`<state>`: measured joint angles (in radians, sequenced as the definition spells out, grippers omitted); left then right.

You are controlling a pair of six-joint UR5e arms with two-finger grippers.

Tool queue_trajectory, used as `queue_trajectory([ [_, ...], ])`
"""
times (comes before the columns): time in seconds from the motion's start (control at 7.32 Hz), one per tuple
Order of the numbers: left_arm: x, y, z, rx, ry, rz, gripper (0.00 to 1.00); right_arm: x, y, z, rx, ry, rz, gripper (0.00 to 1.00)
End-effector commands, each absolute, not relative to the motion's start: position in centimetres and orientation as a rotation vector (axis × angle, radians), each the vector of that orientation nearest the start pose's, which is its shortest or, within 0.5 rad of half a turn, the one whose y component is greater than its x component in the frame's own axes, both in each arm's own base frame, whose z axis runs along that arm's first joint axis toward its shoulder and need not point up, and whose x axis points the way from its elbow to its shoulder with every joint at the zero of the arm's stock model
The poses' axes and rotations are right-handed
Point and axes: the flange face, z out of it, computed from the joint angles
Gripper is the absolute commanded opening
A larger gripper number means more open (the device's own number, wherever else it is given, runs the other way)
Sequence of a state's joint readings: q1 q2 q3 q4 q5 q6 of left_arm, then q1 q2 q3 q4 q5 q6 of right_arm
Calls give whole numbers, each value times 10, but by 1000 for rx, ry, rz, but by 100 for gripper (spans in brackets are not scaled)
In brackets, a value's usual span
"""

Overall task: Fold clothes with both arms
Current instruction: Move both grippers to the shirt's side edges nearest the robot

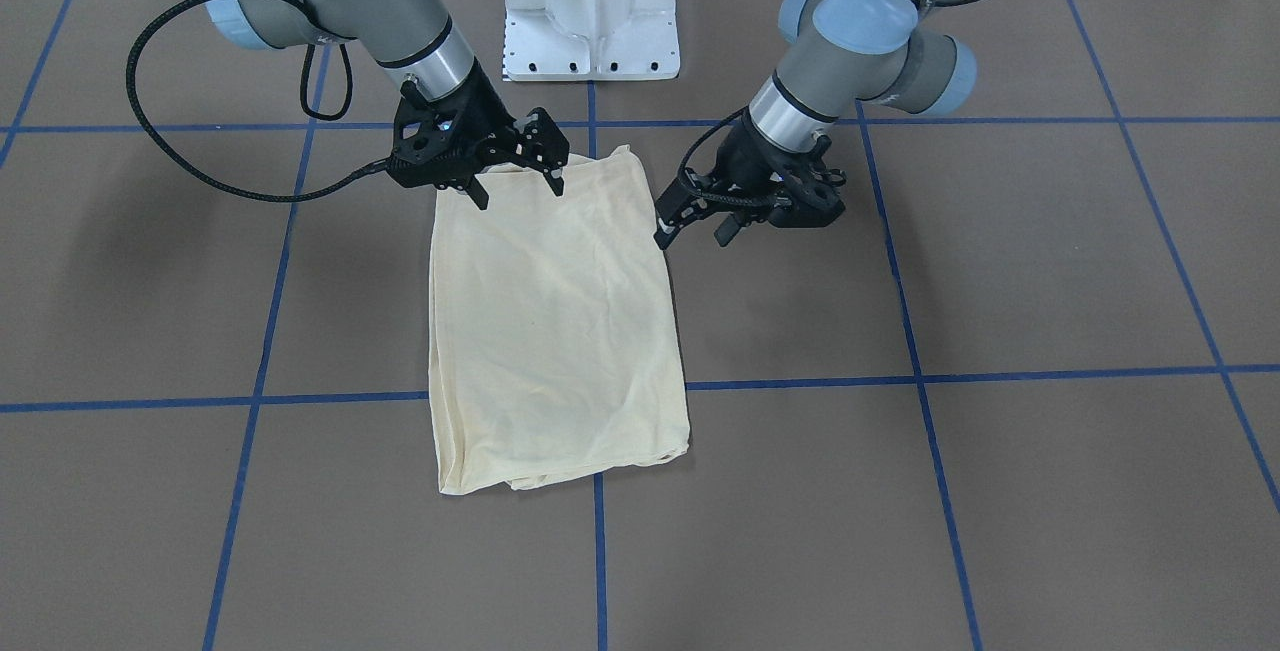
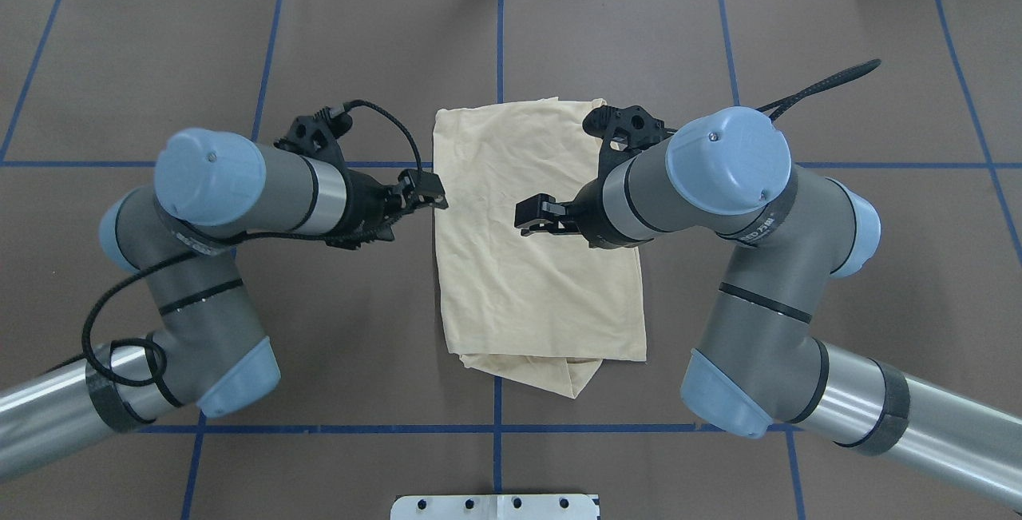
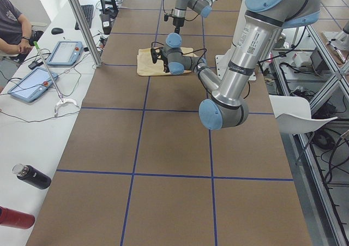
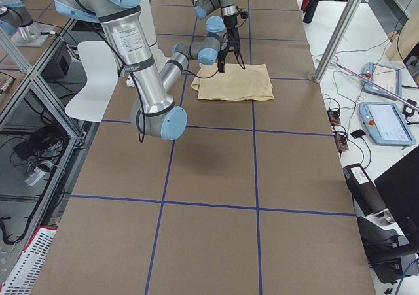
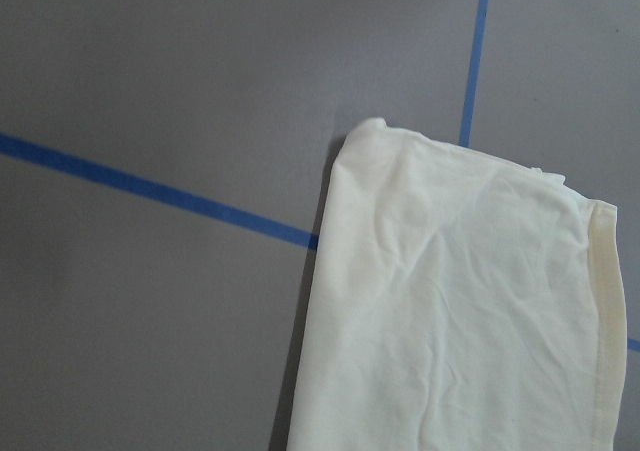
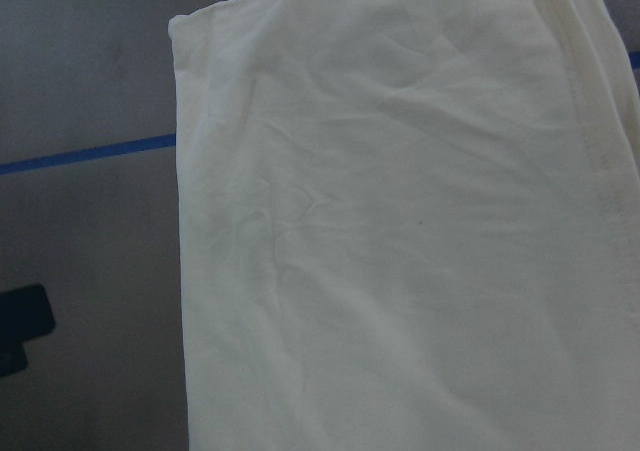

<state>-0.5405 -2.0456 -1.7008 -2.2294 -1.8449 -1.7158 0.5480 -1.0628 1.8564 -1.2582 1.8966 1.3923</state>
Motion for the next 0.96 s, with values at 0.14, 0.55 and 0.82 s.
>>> queue_trajectory([
  [0.14, 551, -351, 256, -84, 1222, -400, 97, -467, -405, 207, 95, -1145, 188, 100],
  [0.55, 562, -339, 258, -104, 1180, -386, 83, -467, -405, 208, 95, -1142, 190, 100],
  [0.82, 570, -329, 258, -117, 1160, -374, 83, -467, -405, 208, 95, -1142, 188, 100],
])
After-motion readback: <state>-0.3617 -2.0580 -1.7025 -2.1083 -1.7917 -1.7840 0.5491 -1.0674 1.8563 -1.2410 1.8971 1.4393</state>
